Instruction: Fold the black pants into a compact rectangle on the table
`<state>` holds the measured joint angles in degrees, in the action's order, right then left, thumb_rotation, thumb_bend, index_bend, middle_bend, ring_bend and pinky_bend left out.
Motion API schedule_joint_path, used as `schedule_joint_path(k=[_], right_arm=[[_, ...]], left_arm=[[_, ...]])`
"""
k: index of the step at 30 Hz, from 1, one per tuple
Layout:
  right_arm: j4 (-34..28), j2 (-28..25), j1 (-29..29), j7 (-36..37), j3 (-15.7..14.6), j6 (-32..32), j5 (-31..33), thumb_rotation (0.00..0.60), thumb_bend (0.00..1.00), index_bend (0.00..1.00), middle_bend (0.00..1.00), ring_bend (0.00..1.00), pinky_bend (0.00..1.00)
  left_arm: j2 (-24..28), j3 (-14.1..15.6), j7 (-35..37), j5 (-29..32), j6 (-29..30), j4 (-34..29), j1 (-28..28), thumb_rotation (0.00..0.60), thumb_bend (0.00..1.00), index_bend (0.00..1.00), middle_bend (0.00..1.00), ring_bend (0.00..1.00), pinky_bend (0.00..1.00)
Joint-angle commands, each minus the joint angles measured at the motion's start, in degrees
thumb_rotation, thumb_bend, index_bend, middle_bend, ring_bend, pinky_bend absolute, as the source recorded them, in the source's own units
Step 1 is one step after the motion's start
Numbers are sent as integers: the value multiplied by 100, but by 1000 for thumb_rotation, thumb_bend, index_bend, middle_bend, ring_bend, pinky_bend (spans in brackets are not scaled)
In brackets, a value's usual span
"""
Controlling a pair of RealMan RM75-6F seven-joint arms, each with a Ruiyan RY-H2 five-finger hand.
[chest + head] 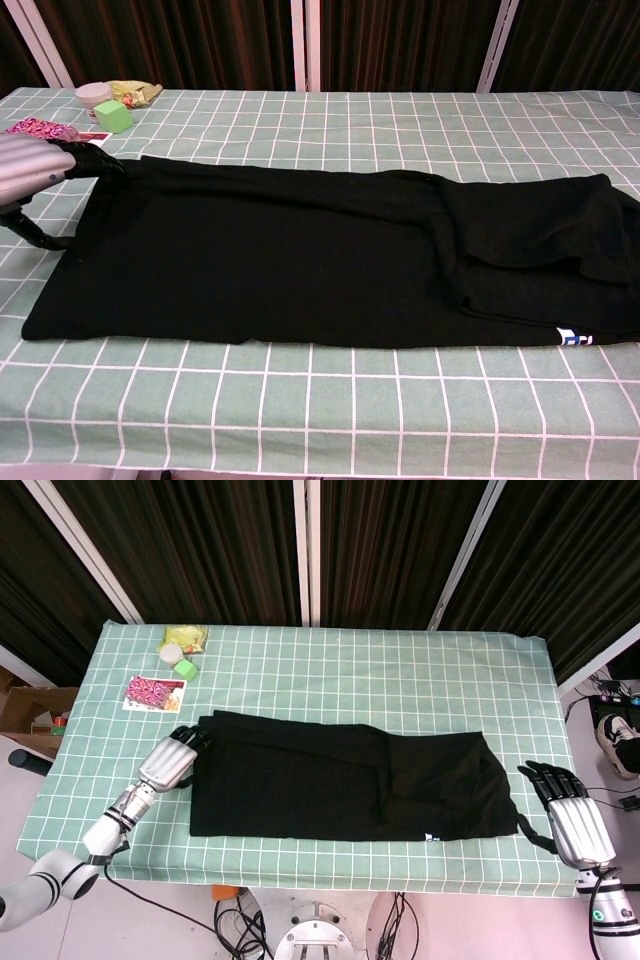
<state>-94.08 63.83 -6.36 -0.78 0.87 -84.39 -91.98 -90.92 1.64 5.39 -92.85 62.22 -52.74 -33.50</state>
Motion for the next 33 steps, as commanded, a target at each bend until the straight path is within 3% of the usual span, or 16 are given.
schedule_joint_path(k=[1, 17, 20, 28, 33], right_arm=[[13, 12, 8, 26, -4, 5, 18, 600, 309, 184, 160, 105, 174], [30, 29, 91, 57, -14, -71, 52, 600, 308, 191, 158, 105, 174], [44, 48, 98, 53, -12, -71, 62, 600, 308, 192, 158, 105, 174], [83, 92, 140, 43, -32, -96, 68, 600, 307, 195, 158, 105, 174], [107, 114, 170, 56, -29, -142, 64, 600, 305, 201, 158, 105, 174]], left_arm=[[-60, 7, 56, -34, -30, 52, -68, 600, 48, 216, 157, 105, 187], [-447, 51, 1061, -164, 254, 470, -218, 600, 43, 277, 157, 106, 187], [-446, 104, 1193, -220, 301, 508, -232, 600, 123, 319, 157, 106, 187], [-376, 198, 1222, -323, 359, 441, -290, 600, 466, 404, 161, 106, 187], [-295, 226, 1087, -320, 317, 313, -314, 600, 558, 493, 167, 106, 187]])
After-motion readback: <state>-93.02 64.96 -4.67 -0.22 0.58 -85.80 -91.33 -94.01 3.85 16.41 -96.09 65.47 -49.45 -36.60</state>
